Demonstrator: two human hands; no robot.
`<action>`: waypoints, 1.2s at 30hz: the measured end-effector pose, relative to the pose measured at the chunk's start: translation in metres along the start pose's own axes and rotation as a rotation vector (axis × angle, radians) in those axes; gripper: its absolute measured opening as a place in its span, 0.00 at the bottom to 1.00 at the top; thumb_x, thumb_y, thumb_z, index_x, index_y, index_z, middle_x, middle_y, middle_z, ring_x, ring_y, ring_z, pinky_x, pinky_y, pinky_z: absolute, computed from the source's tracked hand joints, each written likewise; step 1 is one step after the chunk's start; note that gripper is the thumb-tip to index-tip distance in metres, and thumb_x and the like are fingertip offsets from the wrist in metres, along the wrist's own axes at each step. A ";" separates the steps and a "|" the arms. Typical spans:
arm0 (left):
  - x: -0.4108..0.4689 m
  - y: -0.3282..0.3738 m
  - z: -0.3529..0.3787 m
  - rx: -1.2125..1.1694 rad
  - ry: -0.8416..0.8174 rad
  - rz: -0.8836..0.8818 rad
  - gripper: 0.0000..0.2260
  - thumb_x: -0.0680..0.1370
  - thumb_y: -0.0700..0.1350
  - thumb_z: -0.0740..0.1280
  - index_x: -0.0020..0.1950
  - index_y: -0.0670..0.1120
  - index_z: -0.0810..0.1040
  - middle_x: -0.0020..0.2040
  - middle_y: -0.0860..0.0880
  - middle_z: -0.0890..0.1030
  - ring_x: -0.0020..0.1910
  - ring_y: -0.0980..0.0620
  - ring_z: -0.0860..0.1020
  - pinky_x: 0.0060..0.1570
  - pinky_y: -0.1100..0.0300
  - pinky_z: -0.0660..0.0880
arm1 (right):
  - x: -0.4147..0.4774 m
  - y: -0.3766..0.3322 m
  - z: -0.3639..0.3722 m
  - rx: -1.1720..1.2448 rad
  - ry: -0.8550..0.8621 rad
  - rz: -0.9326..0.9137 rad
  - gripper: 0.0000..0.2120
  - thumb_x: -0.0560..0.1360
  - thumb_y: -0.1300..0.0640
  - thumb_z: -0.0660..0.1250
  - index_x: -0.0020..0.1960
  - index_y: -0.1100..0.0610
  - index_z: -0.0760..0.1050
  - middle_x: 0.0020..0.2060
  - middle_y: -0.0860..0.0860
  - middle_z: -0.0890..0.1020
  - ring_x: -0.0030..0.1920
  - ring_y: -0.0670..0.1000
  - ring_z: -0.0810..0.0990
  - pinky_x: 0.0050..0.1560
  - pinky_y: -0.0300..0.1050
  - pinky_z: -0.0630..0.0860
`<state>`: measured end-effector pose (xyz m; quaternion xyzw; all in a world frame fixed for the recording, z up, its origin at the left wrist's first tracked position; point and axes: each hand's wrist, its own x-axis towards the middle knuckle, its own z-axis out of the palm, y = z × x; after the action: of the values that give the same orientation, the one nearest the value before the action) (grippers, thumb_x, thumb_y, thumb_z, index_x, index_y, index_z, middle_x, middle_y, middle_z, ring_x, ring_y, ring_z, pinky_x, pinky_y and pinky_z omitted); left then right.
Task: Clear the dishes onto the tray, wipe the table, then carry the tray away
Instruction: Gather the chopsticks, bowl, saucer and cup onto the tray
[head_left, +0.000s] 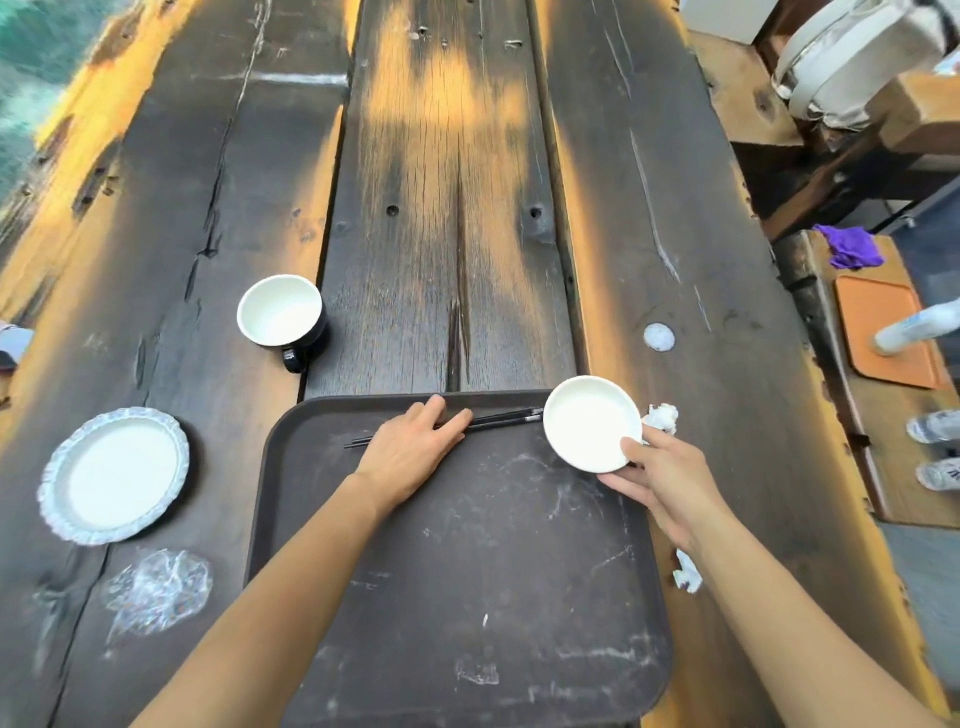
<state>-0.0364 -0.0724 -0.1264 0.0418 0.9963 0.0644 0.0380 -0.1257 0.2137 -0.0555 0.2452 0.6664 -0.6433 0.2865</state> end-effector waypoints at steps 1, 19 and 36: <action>0.002 0.000 0.000 0.048 0.024 0.029 0.18 0.80 0.45 0.70 0.71 0.48 0.76 0.53 0.44 0.76 0.47 0.42 0.77 0.38 0.52 0.72 | -0.001 0.000 0.000 0.008 -0.004 -0.002 0.19 0.80 0.67 0.63 0.71 0.61 0.72 0.63 0.55 0.79 0.52 0.57 0.84 0.46 0.51 0.84; 0.015 0.011 -0.016 0.120 0.160 -0.006 0.07 0.67 0.34 0.80 0.40 0.42 0.83 0.37 0.45 0.80 0.35 0.42 0.79 0.33 0.52 0.75 | 0.004 0.019 0.009 0.047 0.037 0.005 0.19 0.80 0.67 0.63 0.70 0.59 0.73 0.55 0.49 0.80 0.48 0.51 0.84 0.41 0.46 0.84; 0.021 0.020 -0.022 -0.004 0.215 -0.046 0.13 0.69 0.38 0.82 0.33 0.39 0.79 0.32 0.43 0.78 0.29 0.41 0.77 0.25 0.54 0.73 | 0.008 0.022 0.009 0.078 0.055 -0.024 0.16 0.81 0.64 0.64 0.68 0.56 0.75 0.62 0.52 0.80 0.55 0.55 0.83 0.46 0.48 0.84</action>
<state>-0.0571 -0.0532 -0.1033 0.0118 0.9952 0.0694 -0.0674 -0.1155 0.2057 -0.0769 0.2657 0.6514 -0.6650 0.2505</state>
